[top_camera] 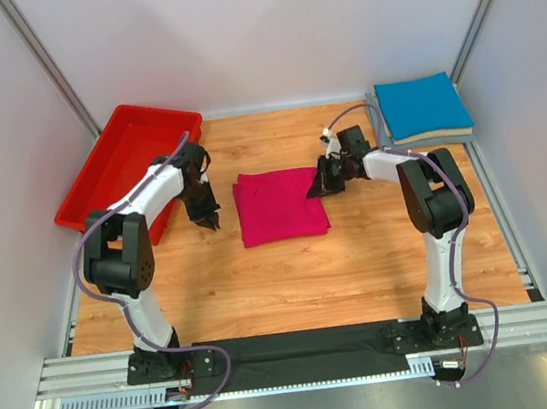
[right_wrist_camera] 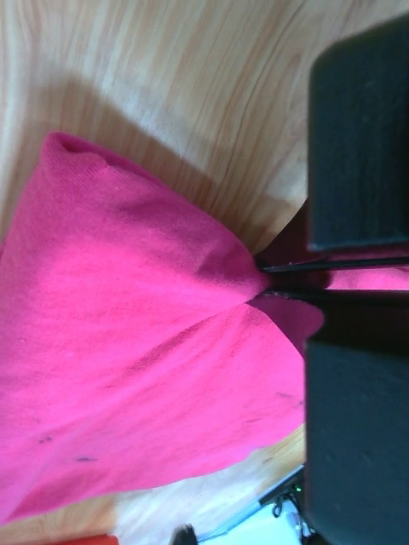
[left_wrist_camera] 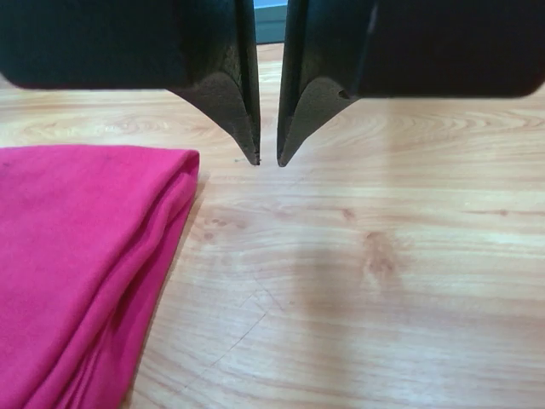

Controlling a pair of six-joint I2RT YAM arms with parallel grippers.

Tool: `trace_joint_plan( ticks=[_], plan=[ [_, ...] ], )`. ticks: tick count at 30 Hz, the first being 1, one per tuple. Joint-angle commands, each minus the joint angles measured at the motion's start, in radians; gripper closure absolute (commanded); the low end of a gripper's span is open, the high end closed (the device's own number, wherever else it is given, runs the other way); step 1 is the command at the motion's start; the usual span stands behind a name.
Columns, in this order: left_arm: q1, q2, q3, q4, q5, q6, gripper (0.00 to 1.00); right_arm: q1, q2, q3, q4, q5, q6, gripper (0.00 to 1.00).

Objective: Fold and stack the t-shirts
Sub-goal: Neatly place the folded tshirt to the corner

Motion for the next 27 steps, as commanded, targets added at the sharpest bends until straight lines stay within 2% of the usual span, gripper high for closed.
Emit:
trace_joint_plan(
  ticks=[1, 7, 15, 18, 22, 25, 27],
  plan=[
    [0.008, -0.062, -0.043, 0.025, -0.021, -0.006, 0.8, 0.01, -0.041, 0.105, -0.217, 0.139, -0.027, 1.0],
    [0.008, -0.083, -0.086, 0.025, 0.011, 0.04, 0.81, 0.009, -0.035, 0.254, -0.42, 0.262, -0.062, 1.0],
    [0.008, -0.116, -0.131, 0.036, 0.037, 0.07, 0.82, 0.009, -0.004, 0.348, -0.504, 0.354, -0.091, 1.0],
    [0.008, -0.107, -0.132, 0.036, 0.043, 0.084, 0.82, 0.004, 0.033, 0.369, -0.508, 0.32, -0.108, 1.0],
    [0.008, -0.09, -0.113, 0.086, 0.126, 0.107, 0.81, -0.014, 0.054, 0.325, -0.419, 0.179, -0.119, 0.82],
    [0.008, -0.059, -0.073, 0.146, 0.253, 0.106, 0.77, -0.036, 0.053, 0.291, -0.373, 0.109, -0.123, 0.69],
    [0.006, -0.045, -0.059, 0.207, 0.333, 0.104, 0.69, -0.051, 0.042, 0.249, -0.34, 0.075, -0.122, 0.57]
  ],
)
